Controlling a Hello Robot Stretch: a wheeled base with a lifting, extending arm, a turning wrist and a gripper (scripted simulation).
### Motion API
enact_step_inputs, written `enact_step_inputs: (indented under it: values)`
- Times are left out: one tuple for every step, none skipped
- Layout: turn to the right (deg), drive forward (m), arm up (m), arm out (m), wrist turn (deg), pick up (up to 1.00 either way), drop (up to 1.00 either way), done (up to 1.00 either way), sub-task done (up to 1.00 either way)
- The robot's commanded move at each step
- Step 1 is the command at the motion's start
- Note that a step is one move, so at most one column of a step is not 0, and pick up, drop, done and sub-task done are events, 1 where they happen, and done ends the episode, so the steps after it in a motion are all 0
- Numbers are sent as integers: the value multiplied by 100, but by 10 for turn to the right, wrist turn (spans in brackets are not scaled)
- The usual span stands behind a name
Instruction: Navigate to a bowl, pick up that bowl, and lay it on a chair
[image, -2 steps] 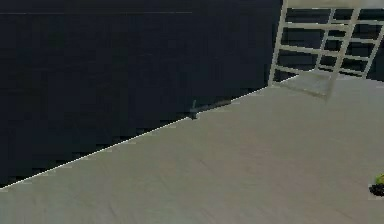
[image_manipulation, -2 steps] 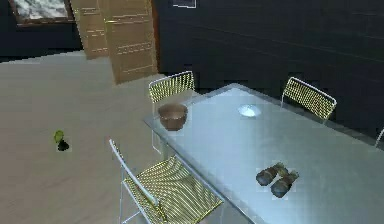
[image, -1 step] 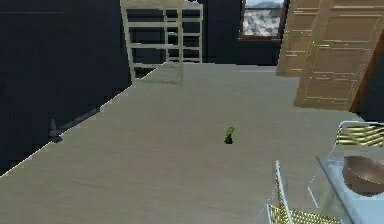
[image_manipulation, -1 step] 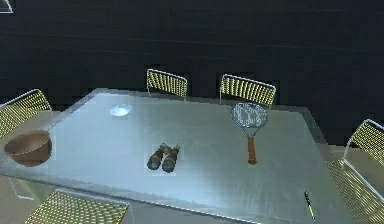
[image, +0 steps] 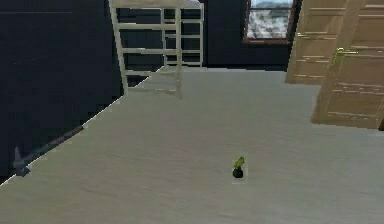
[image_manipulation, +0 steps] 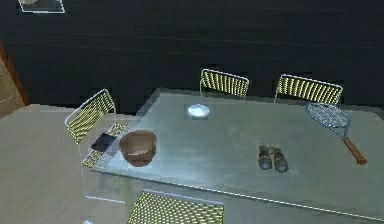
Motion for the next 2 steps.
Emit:
enact_step_inputs:
  values:
    - [-120,0,0,0,0,0,0,0,0]
    - [0,0,50,0,0,0,0,0,0]
